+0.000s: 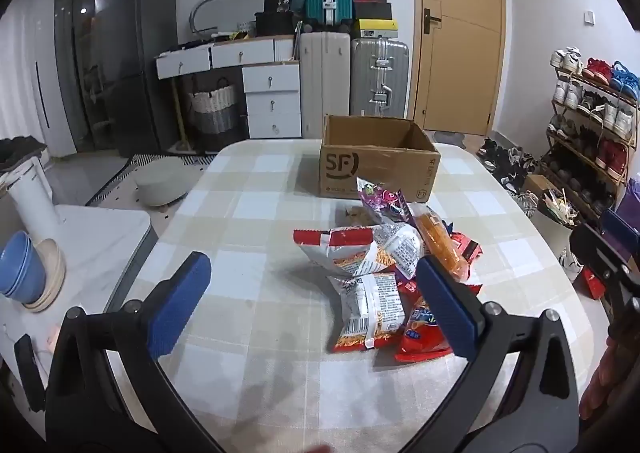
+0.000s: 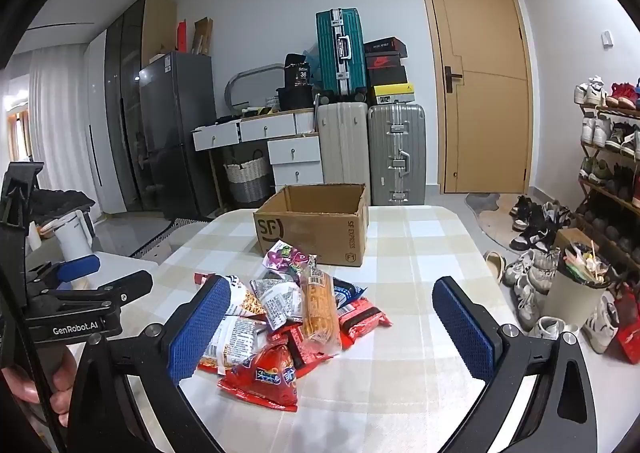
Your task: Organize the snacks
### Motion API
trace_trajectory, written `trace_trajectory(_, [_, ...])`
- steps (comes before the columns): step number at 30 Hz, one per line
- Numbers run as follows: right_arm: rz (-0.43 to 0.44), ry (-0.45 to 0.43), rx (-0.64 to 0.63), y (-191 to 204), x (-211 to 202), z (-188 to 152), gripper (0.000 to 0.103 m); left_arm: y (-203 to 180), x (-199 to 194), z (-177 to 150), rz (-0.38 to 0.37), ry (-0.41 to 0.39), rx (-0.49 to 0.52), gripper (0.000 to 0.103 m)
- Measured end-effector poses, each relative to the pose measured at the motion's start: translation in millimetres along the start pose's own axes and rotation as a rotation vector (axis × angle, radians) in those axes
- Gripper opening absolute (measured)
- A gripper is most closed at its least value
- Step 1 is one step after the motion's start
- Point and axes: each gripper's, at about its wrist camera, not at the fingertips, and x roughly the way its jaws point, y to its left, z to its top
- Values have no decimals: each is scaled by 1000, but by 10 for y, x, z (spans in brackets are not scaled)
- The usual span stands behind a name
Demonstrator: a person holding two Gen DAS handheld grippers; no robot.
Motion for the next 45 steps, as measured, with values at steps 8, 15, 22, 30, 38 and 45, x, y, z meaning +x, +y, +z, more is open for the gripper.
trace_trajectory(8, [3, 14, -8, 15, -13, -11, 103, 19, -6, 23, 14, -16, 11, 102])
trace_trajectory(15, [20, 17, 5, 55, -16, -97, 103, 78, -43, -19, 0, -23, -16, 102])
trace_trajectory(22, [23, 17, 8, 59, -101, -42, 103, 83, -60, -39, -34, -18, -13, 102])
trace_trajectory(30, [25, 19, 10, 69, -94, -41, 103, 132, -98, -37, -32, -17, -22, 102])
trace_trajectory(38, [38, 27, 11, 57, -160, -42, 103, 181, -49, -57, -47, 11, -23, 102])
trace_trajectory(45, [55, 26, 12, 47, -148, -53, 103, 186, -35, -51, -43, 10, -21, 102])
